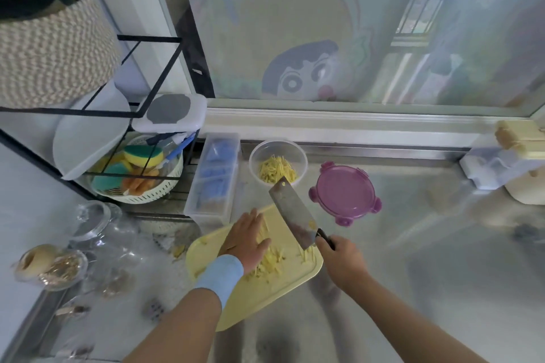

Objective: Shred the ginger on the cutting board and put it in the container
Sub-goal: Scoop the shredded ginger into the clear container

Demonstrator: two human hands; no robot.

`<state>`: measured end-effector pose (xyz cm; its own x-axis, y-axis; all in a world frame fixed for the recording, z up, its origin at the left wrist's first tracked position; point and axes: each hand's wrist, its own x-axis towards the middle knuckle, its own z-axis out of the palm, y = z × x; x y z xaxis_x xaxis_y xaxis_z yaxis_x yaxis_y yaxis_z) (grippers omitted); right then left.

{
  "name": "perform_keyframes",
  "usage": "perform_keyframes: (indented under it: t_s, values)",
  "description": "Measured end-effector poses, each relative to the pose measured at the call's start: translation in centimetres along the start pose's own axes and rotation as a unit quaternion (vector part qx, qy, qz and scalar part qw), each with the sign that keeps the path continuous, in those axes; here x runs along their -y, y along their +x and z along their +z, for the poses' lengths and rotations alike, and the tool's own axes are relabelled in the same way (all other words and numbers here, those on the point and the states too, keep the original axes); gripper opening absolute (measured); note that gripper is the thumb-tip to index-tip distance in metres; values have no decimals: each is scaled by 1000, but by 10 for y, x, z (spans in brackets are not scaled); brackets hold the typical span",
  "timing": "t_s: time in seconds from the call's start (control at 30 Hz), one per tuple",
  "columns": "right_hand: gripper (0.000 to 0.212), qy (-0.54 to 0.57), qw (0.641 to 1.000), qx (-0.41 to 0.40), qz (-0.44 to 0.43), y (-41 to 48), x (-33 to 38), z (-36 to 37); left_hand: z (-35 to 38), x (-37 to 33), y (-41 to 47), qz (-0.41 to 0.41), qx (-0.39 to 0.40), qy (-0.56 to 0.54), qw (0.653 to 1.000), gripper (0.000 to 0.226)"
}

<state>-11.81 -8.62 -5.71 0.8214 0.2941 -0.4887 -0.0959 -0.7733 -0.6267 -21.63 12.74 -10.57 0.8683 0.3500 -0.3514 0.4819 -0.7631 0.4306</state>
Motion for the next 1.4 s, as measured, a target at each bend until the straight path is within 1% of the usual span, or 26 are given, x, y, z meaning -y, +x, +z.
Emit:
perform_keyframes:
  t_s: [0.07, 0.13, 0.17, 0.23, 0.3, 0.33, 0.4, 0.43, 0.47, 0.53, 0.63, 0.77, 0.87, 0.97, 1.07, 1.13, 1.3, 1.4]
  values:
    - [39, -5, 1000, 4, 11, -4, -16, 12, 8, 7, 0, 0, 28, -18, 999, 62]
    - [40, -12, 1000, 9, 26, -5, -29, 21, 15, 11, -2, 22, 21, -77, 997, 54]
    - [41, -9, 999, 10, 34, -6, -35, 24, 17, 13, -5, 33, 8, -105, 994, 51]
    - [44, 9, 999, 6, 41, -7, -45, 31, 21, 17, -14, 45, -45, -134, 989, 50]
    - [45, 21, 999, 2, 43, -8, -49, 36, 23, 21, -23, 31, -94, -123, 987, 61]
    - [44, 26, 999, 2, 42, -9, -50, 39, 25, 24, -29, 10, -94, -105, 990, 72]
    - [43, 31, 999, 11, 37, -12, -50, 45, 32, 25, -39, -34, -48, -62, 996, 96]
    - [42, 28, 999, 21, 35, -14, -49, 48, 36, 24, -43, -44, -25, -38, 998, 103]
    - [42, 25, 999, 31, 30, -16, -48, 52, 40, 22, -44, -46, -15, -14, 999, 106]
    - [41, 17, 999, 43, 18, -18, -43, 61, 46, 22, -41, -44, -26, -4, 999, 99]
    - [40, 7, 999, 48, 10, -22, -35, 71, 52, 25, -40, -51, -52, -48, 996, 91]
    - [41, -10, 998, 62, 6, -24, -37, 75, 55, 20, -40, -49, -84, -72, 993, 83]
    - [41, -13, 998, 59, 3, -24, -37, 77, 55, 12, -32, -29, -105, -111, 988, 80]
    - [39, -20, 998, 67, -5, -27, -35, 84, 55, 6, -26, -45, -136, -171, 975, 78]
    - [37, -20, 995, 93, -8, -34, -34, 95, 58, 3, -22, -29, -165, -178, 970, 79]
    - [37, -23, 995, 94, -10, -34, -33, 97, 61, 4, -20, -16, -174, -177, 968, 77]
    - [40, 35, 992, 125, 10, -32, -25, 88, 58, 5, -15, -3, -192, -153, 969, 66]
    - [42, 90, 987, 129, 21, -34, -14, 77, 41, -3, -10, 14, -209, -141, 968, 58]
